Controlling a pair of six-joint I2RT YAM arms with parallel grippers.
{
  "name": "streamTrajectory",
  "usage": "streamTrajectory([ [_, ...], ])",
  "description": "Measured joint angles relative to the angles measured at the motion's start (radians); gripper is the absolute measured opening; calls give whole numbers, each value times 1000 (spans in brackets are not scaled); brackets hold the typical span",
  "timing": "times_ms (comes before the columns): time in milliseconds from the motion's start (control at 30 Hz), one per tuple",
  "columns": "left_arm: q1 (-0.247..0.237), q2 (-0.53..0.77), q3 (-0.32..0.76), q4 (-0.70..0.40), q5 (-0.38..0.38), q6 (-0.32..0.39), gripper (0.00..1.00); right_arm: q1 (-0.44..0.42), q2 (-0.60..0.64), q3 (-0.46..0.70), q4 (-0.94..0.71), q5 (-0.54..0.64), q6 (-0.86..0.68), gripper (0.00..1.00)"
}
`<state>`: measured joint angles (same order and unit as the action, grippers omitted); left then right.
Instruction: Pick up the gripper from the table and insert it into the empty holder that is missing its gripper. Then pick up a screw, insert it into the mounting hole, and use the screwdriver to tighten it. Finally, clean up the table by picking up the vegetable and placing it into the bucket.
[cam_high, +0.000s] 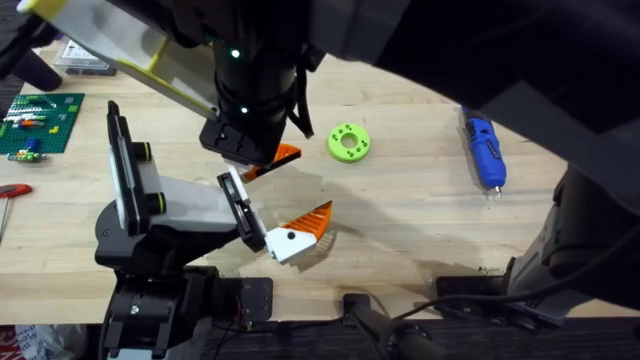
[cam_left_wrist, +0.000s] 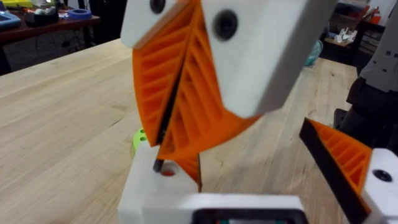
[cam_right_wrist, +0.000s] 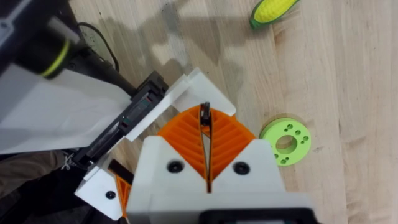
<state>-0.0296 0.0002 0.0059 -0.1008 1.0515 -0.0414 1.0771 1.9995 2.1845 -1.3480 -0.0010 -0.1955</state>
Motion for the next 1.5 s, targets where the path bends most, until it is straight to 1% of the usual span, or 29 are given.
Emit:
streamTrajectory([
  [267,0,0,0,3,1,-1,985,0,1,0,-31,0,0,9],
  [633,0,0,0,3,2,-1,985,0,0,0,-3,0,0,9],
  [833,0,0,0,3,3,-1,986,0,0,0,-46,0,0,9],
  [967,0,0,0,3,3,-1,986,0,0,0,-46,0,0,9],
  [1267,0,0,0,3,2,-1,986,0,0,50,-51,0,0,9],
  [1500,0,0,0,3,3,-1,986,0,0,51,-60,0,0,9],
])
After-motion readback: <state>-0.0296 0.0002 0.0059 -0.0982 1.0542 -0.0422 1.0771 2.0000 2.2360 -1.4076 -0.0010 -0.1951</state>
